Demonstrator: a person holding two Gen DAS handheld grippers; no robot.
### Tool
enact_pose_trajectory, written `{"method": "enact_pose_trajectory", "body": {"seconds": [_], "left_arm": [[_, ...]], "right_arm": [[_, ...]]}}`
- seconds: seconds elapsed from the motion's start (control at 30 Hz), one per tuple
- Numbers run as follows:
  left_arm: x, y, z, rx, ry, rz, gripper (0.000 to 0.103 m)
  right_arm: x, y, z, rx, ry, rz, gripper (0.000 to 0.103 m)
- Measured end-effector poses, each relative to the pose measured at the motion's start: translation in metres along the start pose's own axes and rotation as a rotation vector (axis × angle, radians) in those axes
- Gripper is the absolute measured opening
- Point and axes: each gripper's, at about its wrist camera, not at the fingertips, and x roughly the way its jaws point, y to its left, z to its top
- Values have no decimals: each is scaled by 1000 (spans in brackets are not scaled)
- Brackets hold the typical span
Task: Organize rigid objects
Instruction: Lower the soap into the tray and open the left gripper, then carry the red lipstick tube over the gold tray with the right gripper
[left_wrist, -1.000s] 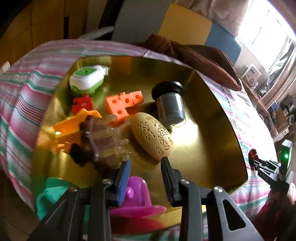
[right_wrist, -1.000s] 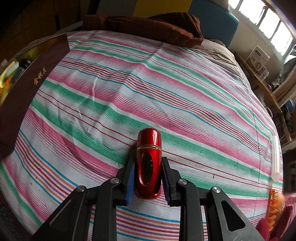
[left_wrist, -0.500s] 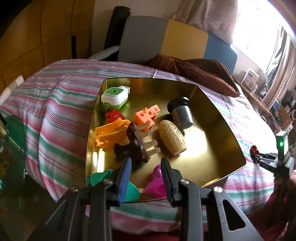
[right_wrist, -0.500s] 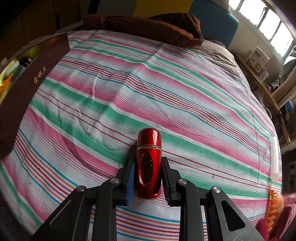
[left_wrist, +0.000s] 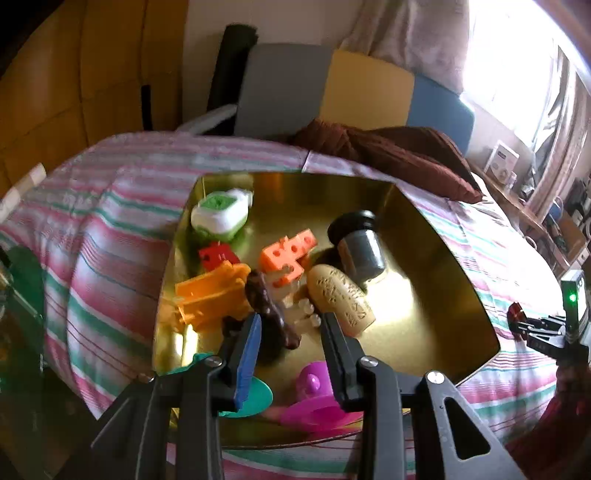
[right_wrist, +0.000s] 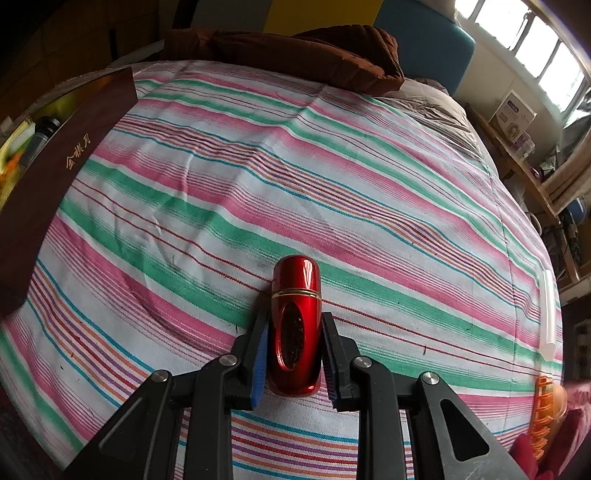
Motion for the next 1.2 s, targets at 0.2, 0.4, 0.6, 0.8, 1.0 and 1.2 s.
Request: {"method": "enact_pose_trajectory", "body": {"seconds": [0.2, 0.4, 0.6, 0.8, 1.0, 1.2], "left_arm": [[-20, -2, 10, -15, -31, 10, 35], [-36, 9, 17, -61, -53, 70, 35], [-47, 19, 16, -79, -68, 114, 37], [-53, 25, 14, -88, -77, 130, 37], [-59, 28, 12, -90, -88, 136, 37], [-61, 29, 11, -86, -95, 140, 37]], "right_arm": [[1, -2, 1, 20, 8, 11, 26], [2, 1, 4, 25, 21, -15, 26], [-2, 5, 4, 56, 30, -47, 26], [-5, 9, 4, 74, 33, -54, 25], [-14, 20, 6, 76, 14, -40, 25], [-36, 41, 18, 53, -60, -5, 25]]}}
